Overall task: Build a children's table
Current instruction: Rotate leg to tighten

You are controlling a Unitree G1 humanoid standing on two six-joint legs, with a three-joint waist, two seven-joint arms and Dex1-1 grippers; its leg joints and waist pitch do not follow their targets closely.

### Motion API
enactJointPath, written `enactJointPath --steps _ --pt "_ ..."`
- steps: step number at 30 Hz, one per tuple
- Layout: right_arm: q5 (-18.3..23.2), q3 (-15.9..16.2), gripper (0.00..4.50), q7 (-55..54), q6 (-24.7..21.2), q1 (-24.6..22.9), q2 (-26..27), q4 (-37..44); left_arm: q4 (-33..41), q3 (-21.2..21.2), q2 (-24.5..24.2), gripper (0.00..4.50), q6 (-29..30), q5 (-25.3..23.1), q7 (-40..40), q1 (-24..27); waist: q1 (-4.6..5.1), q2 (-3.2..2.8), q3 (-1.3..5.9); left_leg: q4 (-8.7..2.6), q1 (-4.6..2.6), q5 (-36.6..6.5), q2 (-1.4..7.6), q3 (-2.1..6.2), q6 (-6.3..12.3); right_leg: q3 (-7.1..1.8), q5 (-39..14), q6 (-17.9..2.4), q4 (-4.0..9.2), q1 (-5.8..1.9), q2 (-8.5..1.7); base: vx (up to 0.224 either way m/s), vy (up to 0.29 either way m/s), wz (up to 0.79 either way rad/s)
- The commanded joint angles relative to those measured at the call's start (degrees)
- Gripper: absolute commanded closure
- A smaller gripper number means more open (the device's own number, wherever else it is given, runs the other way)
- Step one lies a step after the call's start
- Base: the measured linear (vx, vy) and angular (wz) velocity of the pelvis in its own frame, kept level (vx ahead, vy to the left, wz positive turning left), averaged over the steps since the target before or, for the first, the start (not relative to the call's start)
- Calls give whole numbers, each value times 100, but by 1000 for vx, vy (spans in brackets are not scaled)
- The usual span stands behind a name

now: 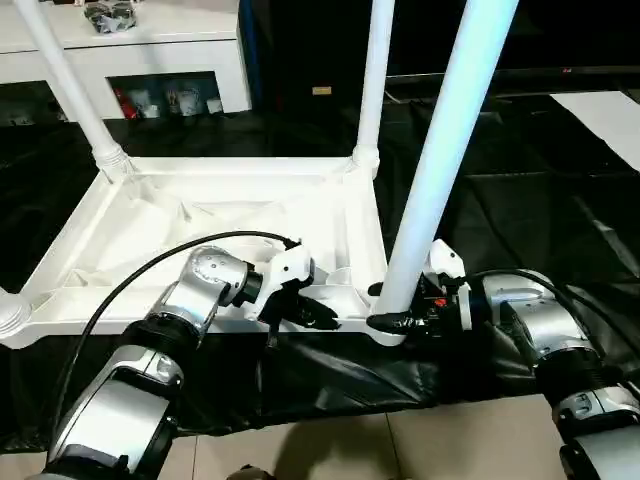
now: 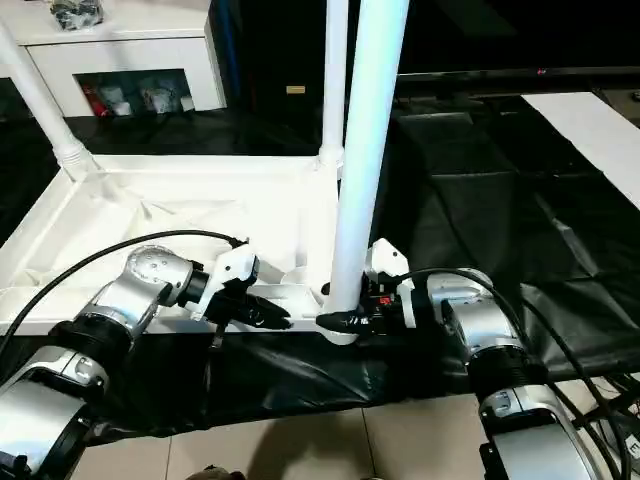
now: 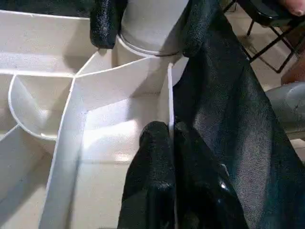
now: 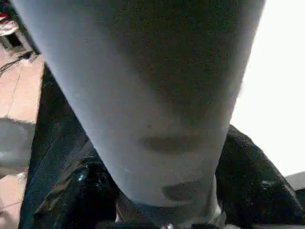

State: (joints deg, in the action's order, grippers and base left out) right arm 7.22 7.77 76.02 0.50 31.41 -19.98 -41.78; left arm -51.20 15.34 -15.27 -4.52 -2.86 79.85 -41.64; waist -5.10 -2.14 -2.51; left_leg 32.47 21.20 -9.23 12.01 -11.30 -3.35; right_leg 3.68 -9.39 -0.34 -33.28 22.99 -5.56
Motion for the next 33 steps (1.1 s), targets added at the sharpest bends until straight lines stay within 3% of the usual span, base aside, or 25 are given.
enactJointPath --steps 1,3,5,8,10,12,13,14,16,18,22,25,26,28,29,33 --pt "-109 -227 209 -1600 -77 -74 447 -262 -155 -28 419 450 241 -63 -779 -286 9 87 347 -338 -93 -1495 128 27 314 -165 -1436 -1425 351 -252 -249 0 0 0" --pt "-150 -315 213 -2055 -137 -77 548 -325 -207 -65 526 450 296 -81 -1043 -339 36 77 330 -365 -136 -1747 110 58 96 -160 -2055 -1238 413 -227 -268 0 0 0" --pt "-120 -517 227 -2854 -215 -94 843 -384 -234 -116 835 450 450 -61 -1482 -396 59 82 316 -376 -118 -1888 95 70 65 -160 -2481 -1022 463 -226 -272 0 0 0" --pt "-89 -653 236 -3369 -298 -80 1046 -436 -250 -146 1038 450 558 -54 -1772 -426 112 91 326 -387 -115 -1929 86 83 42 -152 -2449 -983 482 -217 -264 0 0 0" --pt "-154 -749 240 -4200 -343 77 1378 -673 -310 -123 1371 450 650 -106 -2166 -437 211 28 319 -395 -106 -2033 75 82 6 -147 -2273 -1025 496 -203 -234 0 0 0" --pt "-167 -771 242 -4442 -340 147 1525 -759 -334 -87 1493 450 640 -155 -2301 -434 229 49 323 -388 -114 -2118 57 88 36 -132 -2371 -1004 508 -210 -235 0 0 0" --pt "-230 -775 242 -4726 -310 238 1694 -850 -383 -62 1606 450 624 -198 -2436 -439 278 20 318 -387 -98 -2187 47 92 56 -131 -2488 -963 529 -204 -239 0 0 0" --pt "-250 -772 242 -4793 -297 264 1740 -872 -399 -55 1632 450 615 -210 -2468 -442 306 29 313 -385 -109 -2255 38 97 57 -118 -2618 -919 551 -192 -235 0 0 0" --pt "-373 -682 176 -4864 -182 281 1771 -876 -433 -52 1651 450 589 -229 -2509 -456 317 30 310 -378 -124 -2337 38 94 85 -116 -2714 -886 570 -174 -232 0 0 0" --pt "-514 -610 175 -4938 -17 259 1759 -829 -475 -42 1552 450 467 -259 -2426 -472 330 21 308 -387 -128 -2433 42 106 89 -109 -2856 -824 592 -159 -234 0 0 0" --pt "-552 -615 129 -4703 118 191 1557 -753 -500 -115 1341 450 326 -249 -2288 -484 326 24 323 -394 -106 -2356 53 102 133 -126 -2591 -882 562 -174 -229 0 0 0" --pt "-485 -577 102 -4103 158 82 1262 -672 -429 -143 1158 450 139 -174 -1921 -437 315 48 335 -386 -77 -2198 62 85 217 -139 -2218 -1012 521 -206 -228 0 0 0" --pt "-449 -546 102 -3825 148 39 1160 -618 -396 -151 1098 450 133 -145 -1789 -424 291 55 357 -363 -69 -2003 69 61 296 -149 -1879 -1131 483 -232 -225 0 0 0" --pt "-449 -546 84 -3825 148 39 1160 -618 -396 -151 1098 450 133 -145 -1789 -424 274 37 364 -354 -62 -1840 85 51 335 -152 -1602 -1238 445 -238 -223 0 0 0" --pt "-404 -378 84 -3029 170 -79 855 -420 -344 -159 923 450 32 -71 -1352 -399 270 39 368 -346 -41 -1729 82 49 375 -142 -1430 -1300 417 -266 -224 0 0 0" --pt "-265 -181 84 -1933 218 -245 518 -122 -344 -115 723 450 -142 -39 -832 -386 197 43 398 -299 -23 -1369 94 29 571 -139 -835 -1497 345 -300 -219 0 0 0"
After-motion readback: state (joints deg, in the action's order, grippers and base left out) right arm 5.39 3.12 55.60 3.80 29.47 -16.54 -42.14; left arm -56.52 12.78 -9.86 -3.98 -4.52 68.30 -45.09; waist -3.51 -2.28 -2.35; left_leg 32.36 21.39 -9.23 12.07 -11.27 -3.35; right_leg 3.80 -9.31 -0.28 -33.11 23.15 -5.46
